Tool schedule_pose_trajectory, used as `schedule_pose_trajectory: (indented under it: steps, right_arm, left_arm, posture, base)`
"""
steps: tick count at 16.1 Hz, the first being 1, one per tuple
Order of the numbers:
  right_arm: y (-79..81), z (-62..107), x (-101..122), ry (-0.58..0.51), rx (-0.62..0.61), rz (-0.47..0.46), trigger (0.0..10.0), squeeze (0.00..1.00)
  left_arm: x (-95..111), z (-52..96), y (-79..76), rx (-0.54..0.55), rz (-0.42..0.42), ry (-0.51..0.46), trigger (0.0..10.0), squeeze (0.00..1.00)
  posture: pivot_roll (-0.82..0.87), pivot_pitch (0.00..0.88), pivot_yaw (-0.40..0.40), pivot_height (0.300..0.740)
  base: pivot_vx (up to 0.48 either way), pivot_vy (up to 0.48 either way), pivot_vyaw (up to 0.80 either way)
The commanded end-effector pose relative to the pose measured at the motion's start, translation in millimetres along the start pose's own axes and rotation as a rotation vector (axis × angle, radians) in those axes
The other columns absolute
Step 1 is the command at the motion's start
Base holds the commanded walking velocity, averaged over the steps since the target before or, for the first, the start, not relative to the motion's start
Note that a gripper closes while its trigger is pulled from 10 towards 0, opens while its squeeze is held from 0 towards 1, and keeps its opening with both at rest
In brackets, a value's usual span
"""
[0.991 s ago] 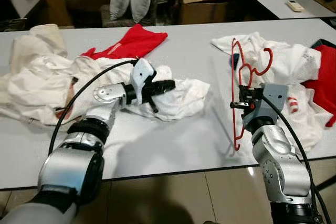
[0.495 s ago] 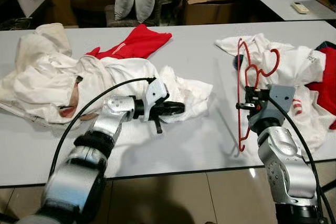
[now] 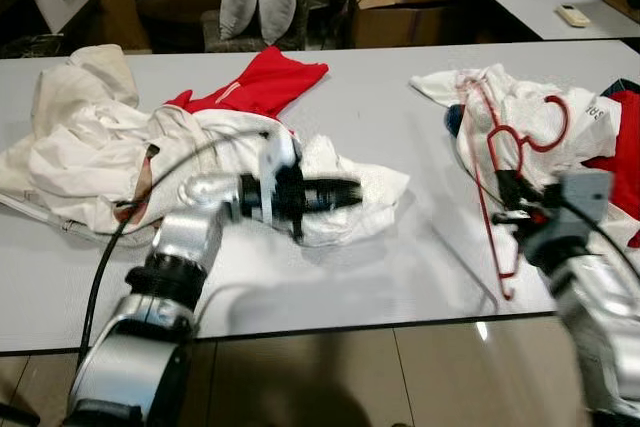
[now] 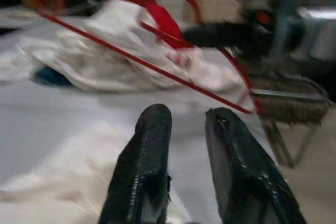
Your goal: Hang hanger
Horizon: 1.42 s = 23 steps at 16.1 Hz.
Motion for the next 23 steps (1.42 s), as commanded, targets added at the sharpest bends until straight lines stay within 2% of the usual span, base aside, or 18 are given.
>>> schedule_pose_trajectory:
  steps: [1,3,5,6,7,12,15,16,17,18,23]
  right_arm:
    - [-2.7,4.8,5,-0.014,0.013,0.003,10.0,0.00]
    - [-8.7,16.7,4,-0.007,-0.006,-0.009,10.0,0.00]
    - [-7.1,23.2,4,-0.006,0.003,-0.008,10.0,0.00]
    - [-4.1,31.4,3,0.001,-0.003,-0.018,10.0,0.00]
    - [-2.2,34.7,2,0.002,-0.012,-0.025,10.0,0.00]
    - [3.6,44.2,0,0.015,-0.033,-0.045,10.0,0.00]
    - [5.6,45.4,-1,0.022,-0.036,-0.050,10.0,0.00]
    - [6.4,44.6,-2,0.024,-0.034,-0.052,10.0,0.00]
    - [7.6,43.8,-2,0.027,-0.032,-0.053,10.0,0.00]
    - [9.0,43.2,-3,0.030,-0.028,-0.054,10.0,0.00]
    - [13.9,39.6,-4,0.036,-0.013,-0.057,10.0,0.00]
  left_arm:
    - [14,-2.2,11.5,0.088,-0.042,-0.016,10.0,1.00]
    - [1,-7.7,24.8,0.197,-0.075,0.144,10.0,1.00]
    - [-4,-10.2,29.0,0.240,-0.081,0.193,10.0,1.00]
    - [-14,-15.1,32.1,0.281,-0.054,0.247,10.0,0.02]
    - [-22,-16.4,31.0,0.277,-0.056,0.297,10.0,0.00]
    - [-49,-18.2,22.1,0.234,-0.025,0.420,10.0,0.00]
    - [-63,-13.3,18.1,0.225,-0.063,0.500,10.0,0.00]
    - [-65,-10.8,18.4,0.226,-0.074,0.517,9.3,0.00]
    - [-65,-9.1,19.5,0.236,-0.083,0.520,3.1,0.00]
    - [-64,-7.9,20.7,0.247,-0.086,0.515,0.0,0.00]
    - [-62,-3.5,22.6,0.274,-0.082,0.466,0.0,0.00]
  posture:
    - [-0.23,0.000,0.035,0.740]
    - [-0.26,0.000,0.067,0.740]
    - [-0.28,0.000,0.086,0.740]
    - [-0.31,0.000,0.114,0.740]
    - [-0.31,0.000,0.121,0.740]
    - [-0.33,0.000,0.141,0.740]
    - [-0.33,0.000,0.137,0.740]
    - [-0.32,0.000,0.130,0.740]
    - [-0.32,0.000,0.130,0.740]
    - [-0.32,0.000,0.125,0.740]
    - [-0.31,0.000,0.117,0.740]
  base:
    - [0.000,0.000,0.00]
    - [0.000,0.000,0.00]
    - [0.000,0.000,0.00]
    - [0.000,0.000,0.00]
    - [0.000,0.000,0.00]
    - [0.000,0.000,0.00]
    - [0.000,0.000,0.00]
    - [0.000,0.000,0.00]
    - [0.000,0.000,0.00]
    - [0.000,0.000,0.00]
    - [0.000,0.000,0.00]
Point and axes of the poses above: a point about 5 cm out from each wrist's last joint towards the gripper, its own z axis pointing back from the gripper into the wrist, its own x axis along the axis of the wrist's last joint, y = z × x, the point moved 1 cm from there along -z, pointing out of the wrist towards the gripper, and after that the axes turned 2 degrees about z, right-handed, at the moved point
